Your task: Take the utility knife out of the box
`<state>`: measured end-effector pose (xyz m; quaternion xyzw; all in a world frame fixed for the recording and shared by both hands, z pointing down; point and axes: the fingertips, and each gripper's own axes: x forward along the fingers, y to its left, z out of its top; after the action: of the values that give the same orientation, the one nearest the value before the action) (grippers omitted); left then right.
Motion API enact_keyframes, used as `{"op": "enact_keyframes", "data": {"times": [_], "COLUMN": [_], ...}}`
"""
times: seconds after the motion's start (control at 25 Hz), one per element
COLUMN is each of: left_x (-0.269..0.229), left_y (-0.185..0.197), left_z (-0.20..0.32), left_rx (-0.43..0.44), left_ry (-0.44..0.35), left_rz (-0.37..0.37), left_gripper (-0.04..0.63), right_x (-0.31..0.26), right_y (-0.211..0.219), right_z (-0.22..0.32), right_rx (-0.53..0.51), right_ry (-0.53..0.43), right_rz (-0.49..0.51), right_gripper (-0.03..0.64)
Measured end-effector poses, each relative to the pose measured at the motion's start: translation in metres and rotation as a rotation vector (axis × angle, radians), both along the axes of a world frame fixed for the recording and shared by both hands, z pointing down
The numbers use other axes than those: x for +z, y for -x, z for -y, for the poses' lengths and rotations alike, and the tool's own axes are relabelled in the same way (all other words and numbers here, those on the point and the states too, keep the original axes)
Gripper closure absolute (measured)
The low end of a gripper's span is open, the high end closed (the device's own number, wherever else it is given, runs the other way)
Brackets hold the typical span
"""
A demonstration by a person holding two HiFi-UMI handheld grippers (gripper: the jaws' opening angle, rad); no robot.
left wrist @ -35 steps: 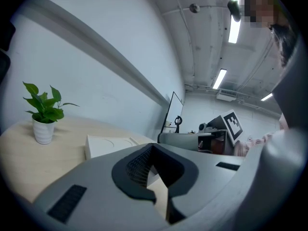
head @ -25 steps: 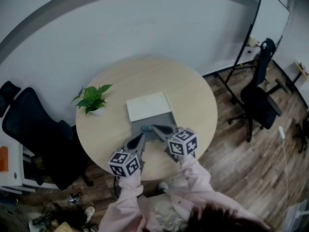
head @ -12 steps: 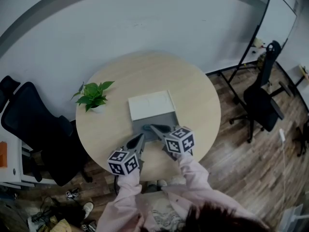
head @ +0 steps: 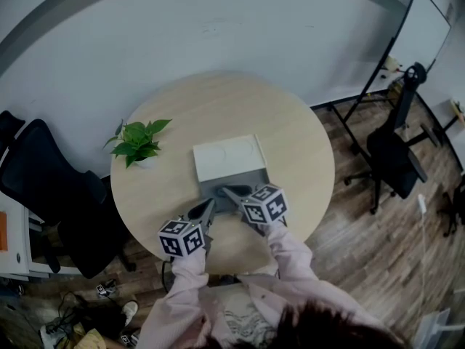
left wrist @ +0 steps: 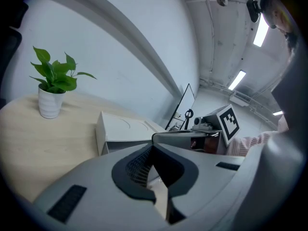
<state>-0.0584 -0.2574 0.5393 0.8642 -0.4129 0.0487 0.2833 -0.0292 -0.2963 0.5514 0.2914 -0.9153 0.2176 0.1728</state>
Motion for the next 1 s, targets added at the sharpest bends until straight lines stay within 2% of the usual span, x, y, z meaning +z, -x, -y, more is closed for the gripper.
{"op": "enact_keyframes", "data": {"times": [0.76,1.0], "left_x": [0.026,0.033], "left_y": [-0.009,-0.011], "left_z": [0.011,0.01], "left_rx": [0.073,0.086], "left_ry": [0.108,0.137], "left_rz": [-0.003,0.001], "left_gripper": [0.589,0.589], "right_x": [0.05,0.063], "right_y": [0.0,-0.005], "right_z": [0.01,0.014], "right_rx": [-0.142,-0.172], "right_ry": [0.124,0.123], "right_rz": [-0.163,-0.266], "right_gripper": [0.618,0.617]}}
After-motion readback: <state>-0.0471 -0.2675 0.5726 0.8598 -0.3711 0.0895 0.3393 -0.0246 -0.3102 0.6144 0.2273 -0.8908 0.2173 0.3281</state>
